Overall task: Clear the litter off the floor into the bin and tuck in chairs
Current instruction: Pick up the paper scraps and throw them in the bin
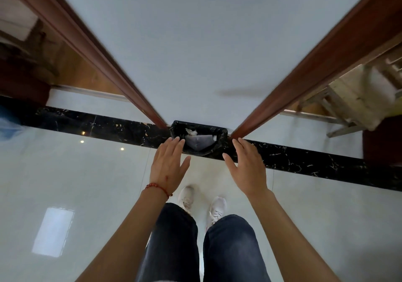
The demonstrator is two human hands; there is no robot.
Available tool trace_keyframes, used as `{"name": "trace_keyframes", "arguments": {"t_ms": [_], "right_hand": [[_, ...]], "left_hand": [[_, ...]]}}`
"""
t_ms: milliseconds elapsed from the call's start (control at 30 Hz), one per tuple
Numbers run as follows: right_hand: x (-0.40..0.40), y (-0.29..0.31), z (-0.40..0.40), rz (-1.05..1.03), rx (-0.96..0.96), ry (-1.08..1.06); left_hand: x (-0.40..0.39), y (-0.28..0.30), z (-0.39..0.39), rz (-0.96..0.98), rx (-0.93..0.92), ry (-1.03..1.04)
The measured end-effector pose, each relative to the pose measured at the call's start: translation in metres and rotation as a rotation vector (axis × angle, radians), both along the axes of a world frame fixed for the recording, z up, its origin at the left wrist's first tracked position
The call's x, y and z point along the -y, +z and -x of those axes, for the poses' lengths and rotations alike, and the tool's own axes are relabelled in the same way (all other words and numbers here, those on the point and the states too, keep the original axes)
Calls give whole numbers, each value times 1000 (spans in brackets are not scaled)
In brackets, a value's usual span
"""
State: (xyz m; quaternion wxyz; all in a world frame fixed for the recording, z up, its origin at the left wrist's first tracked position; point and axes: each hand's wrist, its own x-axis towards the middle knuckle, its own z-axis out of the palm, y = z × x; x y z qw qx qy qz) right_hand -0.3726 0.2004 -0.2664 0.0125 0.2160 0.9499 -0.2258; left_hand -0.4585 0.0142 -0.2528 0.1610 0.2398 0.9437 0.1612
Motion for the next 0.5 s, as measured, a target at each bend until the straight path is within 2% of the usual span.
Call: {"name": "trace_keyframes", "arguments": {"t_ms": [333, 500], "right_hand": [[-16, 92, -45, -27, -27, -30], [-23, 120, -60, -76, -57, -83]], "left_hand": [[-21, 95, -28, -30, -66, -79], [-37, 119, -27, -16, -94, -196]]}}
